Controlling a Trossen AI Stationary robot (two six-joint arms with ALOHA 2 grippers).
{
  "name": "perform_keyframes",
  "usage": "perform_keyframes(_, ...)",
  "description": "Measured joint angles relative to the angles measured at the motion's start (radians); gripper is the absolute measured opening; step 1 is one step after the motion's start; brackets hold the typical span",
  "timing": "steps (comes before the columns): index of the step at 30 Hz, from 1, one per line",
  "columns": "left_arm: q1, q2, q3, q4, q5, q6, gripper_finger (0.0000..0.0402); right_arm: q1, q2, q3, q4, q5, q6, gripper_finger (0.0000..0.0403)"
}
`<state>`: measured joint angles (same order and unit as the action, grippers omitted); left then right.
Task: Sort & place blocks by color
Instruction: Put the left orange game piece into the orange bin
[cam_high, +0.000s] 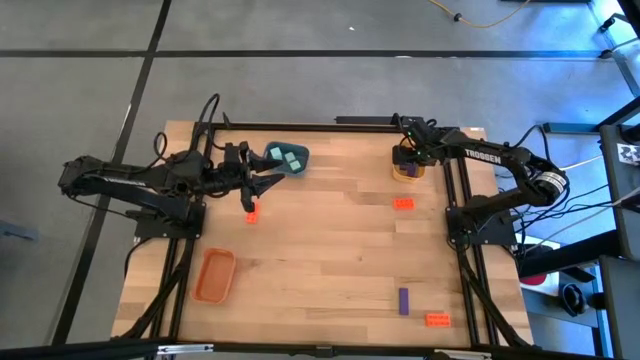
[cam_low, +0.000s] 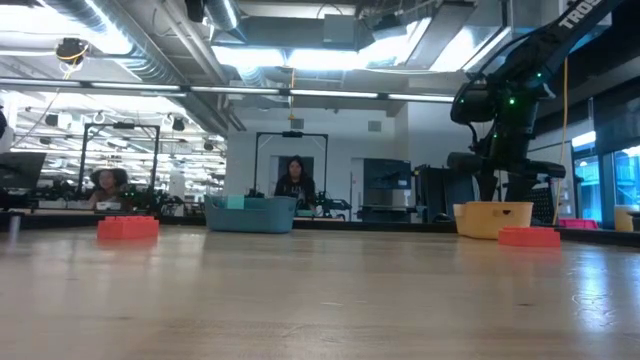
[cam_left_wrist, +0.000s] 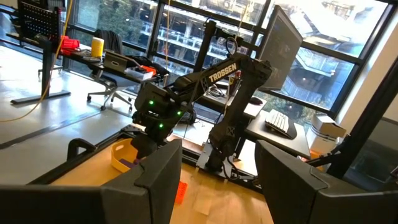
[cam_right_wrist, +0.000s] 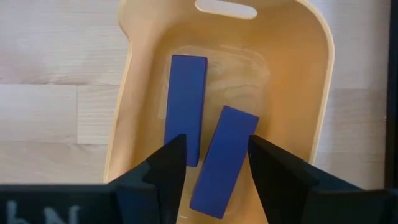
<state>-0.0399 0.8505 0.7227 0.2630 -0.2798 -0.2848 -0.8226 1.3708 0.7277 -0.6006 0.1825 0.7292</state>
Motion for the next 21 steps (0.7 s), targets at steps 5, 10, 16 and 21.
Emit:
perform_keyframes(5, 0.0, 0.0, 0.0, 0.0, 0.0, 0.0, 0.0195, 0.0, 0.0, 0.0, 0.0, 0.0, 0.0, 0.0174)
perform_keyframes(10, 0.0, 0.0, 0.0, 0.0, 0.0, 0.0, 0.0195, 0.0, 0.0, 0.003, -0.005, -0.006, -0.006, 0.0174)
perform_keyframes(16, 0.0, 0.0, 0.0, 0.0, 0.0, 0.0, 0.0194, 0.001, -0.016, 0.069, -0.011, -0.026, -0.093, 0.0174)
perform_keyframes(21, 0.0, 0.0, 0.0, 0.0, 0.0, 0.0, 0.0194, 0.001, -0.069, 0.157, -0.026, -0.02, -0.176, 0.0174)
